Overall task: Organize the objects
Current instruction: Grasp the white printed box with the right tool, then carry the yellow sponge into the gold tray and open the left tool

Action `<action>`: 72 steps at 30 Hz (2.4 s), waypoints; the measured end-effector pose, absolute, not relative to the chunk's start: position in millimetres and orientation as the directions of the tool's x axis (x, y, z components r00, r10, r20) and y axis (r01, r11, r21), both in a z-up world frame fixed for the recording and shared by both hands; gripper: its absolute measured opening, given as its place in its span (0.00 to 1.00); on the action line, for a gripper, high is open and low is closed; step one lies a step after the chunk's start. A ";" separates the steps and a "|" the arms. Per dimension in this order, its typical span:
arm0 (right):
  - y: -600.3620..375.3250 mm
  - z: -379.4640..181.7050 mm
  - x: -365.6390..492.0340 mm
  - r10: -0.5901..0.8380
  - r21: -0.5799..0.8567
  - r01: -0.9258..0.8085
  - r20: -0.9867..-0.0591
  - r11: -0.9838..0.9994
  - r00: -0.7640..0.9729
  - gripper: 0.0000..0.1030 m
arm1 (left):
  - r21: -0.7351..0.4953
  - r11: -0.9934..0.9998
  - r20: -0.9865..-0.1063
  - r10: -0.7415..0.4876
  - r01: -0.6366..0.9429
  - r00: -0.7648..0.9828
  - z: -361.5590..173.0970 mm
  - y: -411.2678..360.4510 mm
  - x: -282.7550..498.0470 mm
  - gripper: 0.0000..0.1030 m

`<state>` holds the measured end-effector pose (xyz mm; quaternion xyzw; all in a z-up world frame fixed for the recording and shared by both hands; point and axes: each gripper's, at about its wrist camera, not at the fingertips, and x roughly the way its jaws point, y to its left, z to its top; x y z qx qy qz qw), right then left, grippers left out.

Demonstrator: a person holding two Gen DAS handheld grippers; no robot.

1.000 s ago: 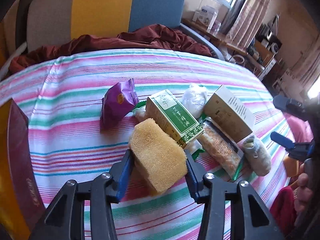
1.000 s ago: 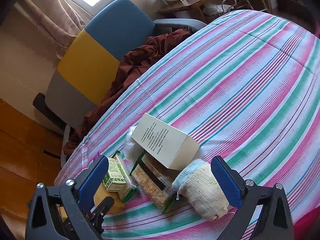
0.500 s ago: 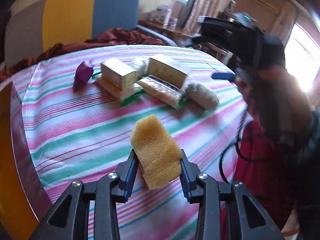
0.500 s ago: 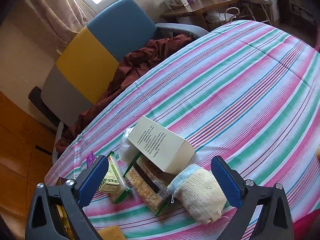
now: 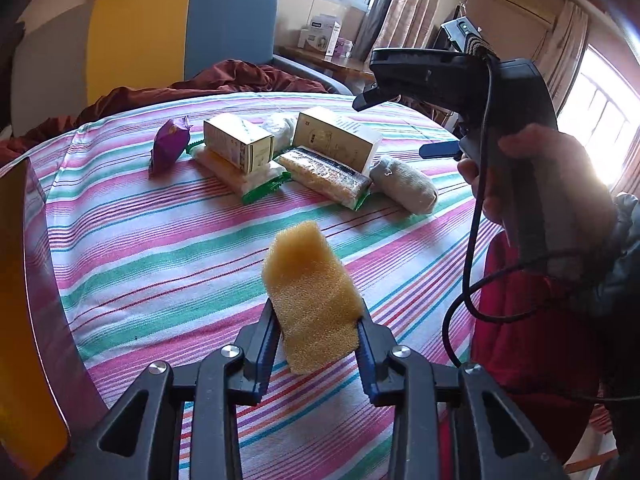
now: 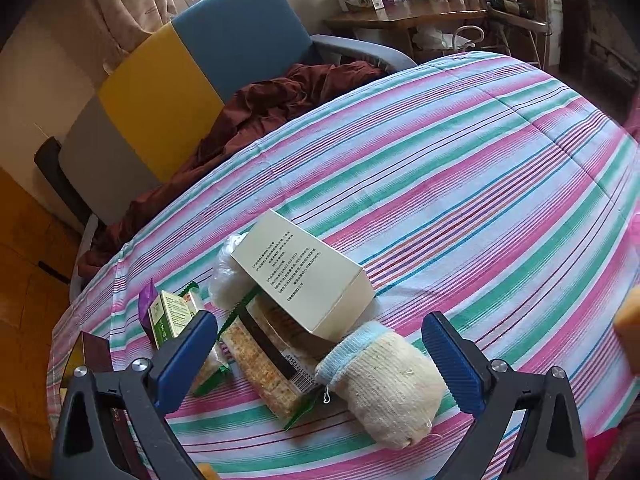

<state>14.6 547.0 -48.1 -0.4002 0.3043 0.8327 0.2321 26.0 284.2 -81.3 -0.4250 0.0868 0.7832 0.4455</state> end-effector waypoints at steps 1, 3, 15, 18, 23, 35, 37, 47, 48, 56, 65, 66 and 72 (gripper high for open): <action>546.0 -48.2 13.4 0.154 0.303 -0.632 -0.812 -0.713 -0.563 1.00 | -0.246 -0.588 -0.744 0.624 -0.771 -0.239 -81.2 283.8 25.3 0.34; 542.4 -47.4 8.6 0.168 0.268 -0.626 -0.820 -0.733 -0.548 1.00 | -0.256 -0.588 -0.744 0.626 -0.768 -0.231 -81.0 282.6 23.5 0.34; 540.9 -70.2 -54.6 0.211 -0.001 -0.451 -0.885 -0.893 -0.416 1.00 | -0.305 -0.586 -0.737 0.645 -0.751 -0.204 -84.5 278.1 16.6 0.34; 542.5 -82.4 -54.0 0.206 -0.003 -0.462 -0.897 -0.887 -0.391 0.56 | -0.305 -0.585 -0.735 0.646 -0.751 -0.204 -84.8 278.8 16.3 0.34; 535.8 -75.9 -52.8 0.215 -0.018 -0.433 -0.887 -0.901 -0.409 0.50 | -0.304 -0.589 -0.735 0.645 -0.749 -0.209 -85.3 279.7 16.0 0.34; 547.0 -80.2 -52.2 0.215 0.001 -0.465 -0.886 -0.885 -0.411 0.50 | -0.260 -0.597 -0.706 0.654 -0.759 -0.272 -50.5 264.6 23.9 0.33; 547.9 -79.8 -51.4 0.219 0.000 -0.470 -0.885 -0.883 -0.411 0.50 | -0.260 -0.614 -0.688 0.660 -0.745 -0.303 -34.7 250.3 19.4 0.33; 542.0 -79.8 -54.2 0.239 -0.036 -0.446 -0.881 -0.894 -0.408 0.50 | -0.310 -0.822 -0.715 0.533 -0.478 -0.452 5.5 114.0 -75.9 0.33; 542.3 -79.6 -54.1 0.237 -0.033 -0.447 -0.881 -0.894 -0.409 0.50 | -0.313 -0.839 -0.732 0.512 -0.445 -0.451 1.7 101.1 -89.2 0.33; 541.4 -78.6 -54.5 0.254 -0.048 -0.451 -0.877 -0.891 -0.407 0.50 | -0.277 -0.922 -0.836 0.370 -0.270 -0.405 -35.2 44.1 -175.1 0.33; 542.1 -77.7 -54.3 0.280 -0.072 -0.456 -0.869 -0.887 -0.408 0.50 | -0.180 -0.973 -0.911 0.220 -0.143 -0.349 -85.7 12.2 -232.2 0.33; 542.6 -78.0 -54.6 0.282 -0.073 -0.457 -0.869 -0.886 -0.407 0.50 | -0.186 -0.973 -0.907 0.224 -0.138 -0.357 -88.0 8.1 -234.3 0.33; 542.8 -78.8 -55.8 0.288 -0.081 -0.457 -0.868 -0.886 -0.404 0.50 | -0.135 -0.982 -0.910 0.177 -0.135 -0.375 -88.8 4.6 -228.9 0.34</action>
